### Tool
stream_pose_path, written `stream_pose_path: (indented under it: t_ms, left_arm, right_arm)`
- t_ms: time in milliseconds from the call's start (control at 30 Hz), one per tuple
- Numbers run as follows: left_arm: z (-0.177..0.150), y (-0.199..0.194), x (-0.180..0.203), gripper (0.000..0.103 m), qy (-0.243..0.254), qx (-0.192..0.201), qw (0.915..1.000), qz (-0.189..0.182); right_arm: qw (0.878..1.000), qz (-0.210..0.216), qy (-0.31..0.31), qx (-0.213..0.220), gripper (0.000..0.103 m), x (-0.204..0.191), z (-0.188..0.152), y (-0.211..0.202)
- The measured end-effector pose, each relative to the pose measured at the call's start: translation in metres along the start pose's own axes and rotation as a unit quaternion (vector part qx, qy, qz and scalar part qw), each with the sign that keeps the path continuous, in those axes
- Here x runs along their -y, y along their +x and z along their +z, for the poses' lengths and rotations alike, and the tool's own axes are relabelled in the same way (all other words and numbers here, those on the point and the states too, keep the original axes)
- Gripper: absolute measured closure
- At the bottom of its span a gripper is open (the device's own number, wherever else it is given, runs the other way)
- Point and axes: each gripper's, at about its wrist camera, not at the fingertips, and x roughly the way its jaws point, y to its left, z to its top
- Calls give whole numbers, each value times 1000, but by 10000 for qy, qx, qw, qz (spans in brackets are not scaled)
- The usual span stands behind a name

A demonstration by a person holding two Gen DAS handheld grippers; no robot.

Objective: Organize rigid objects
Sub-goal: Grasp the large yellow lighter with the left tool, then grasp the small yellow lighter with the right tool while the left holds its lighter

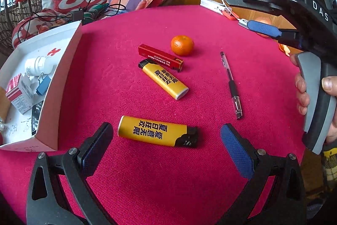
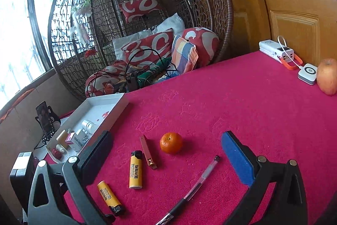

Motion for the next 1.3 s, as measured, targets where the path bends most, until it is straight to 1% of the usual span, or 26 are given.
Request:
stream_pose_path:
  t_ms: [67,100,133,167,200,300,367,400,433,467,600,700,800,833,867,900,933,1000,1100,1167,1233,1300]
  left_arm:
    - [1,7,0,0,-4,-150,9999,28]
    - [1,9,-2,1,-51,-192,9998,-25]
    - [1,10,-4,8,-89,-224,9997,-66]
    - [1,10,-6,19,-74,-222,9997,-13]
    - [1,8,-8,19,-10,-220,9997,49]
    - [-4,5,-13,19,122,-248,9996,-72]
    - [-6,1,-16,19,118,-239,9996,-59]
    - [-9,-1,-18,19,109,-233,9997,-42]
    - [-11,-3,-19,20,87,-224,9997,-47]
    - [-14,-5,-22,20,42,-213,9997,-69]
    - [-21,-15,-31,20,-162,-149,9997,-122]
    - [-22,-19,-35,20,-266,-102,9995,-138]
    - [-22,-24,-35,20,-298,-28,9994,-154]
    - [-22,-27,-35,20,-302,10,9994,-153]
    - [-22,-30,-34,20,-307,58,9994,-143]
    - [-21,-33,-35,20,-323,122,9993,-113]
    - [-22,-37,-36,20,-347,181,9992,-88]
    - [-20,-44,-37,20,-398,296,9987,-68]
    - [-16,-55,-39,20,-441,469,9979,-2]
    - [-14,-63,-40,20,-460,580,9972,37]
    - [-13,-70,-40,20,-460,663,9967,72]
    - [-13,-77,-41,20,-475,746,9960,102]
  right_arm:
    - [9997,142,-147,-159,1,-5,-6,2]
    - [9992,227,-214,-255,2,-8,-8,5]
    - [9986,306,-263,-345,3,-10,-11,8]
    - [9977,381,-332,-442,3,-13,-14,11]
    - [9967,449,-426,-534,3,-17,-17,13]
    - [9922,561,-757,-818,3,-30,-25,22]
    - [9889,615,-864,-1039,11,-35,-29,30]
    - [9865,659,-876,-1216,25,-37,-31,38]
    - [9835,682,-886,-1420,44,-38,-34,45]
    - [9807,684,-907,-1594,48,-41,-38,52]
    - [9743,638,-1123,-1845,48,-57,-49,70]
    - [9732,296,-1352,-1839,49,-67,-50,82]
    - [9709,90,-1588,-1793,49,-75,-48,92]
    - [9696,53,-1664,-1792,52,-77,-48,93]
    - [9684,1,-1747,-1782,59,-78,-48,92]
    - [9679,31,-1771,-1785,77,-78,-48,91]
    - [9689,125,-1704,-1790,80,-77,-48,90]
    - [9725,282,-1535,-1728,80,-74,-47,83]
    - [9784,493,-1309,-1521,81,-72,-41,68]
    - [9816,572,-1239,-1339,84,-75,-33,57]
    - [9839,668,-1174,-1170,92,-78,-25,45]
    - [9855,756,-1144,-1000,92,-82,-18,35]
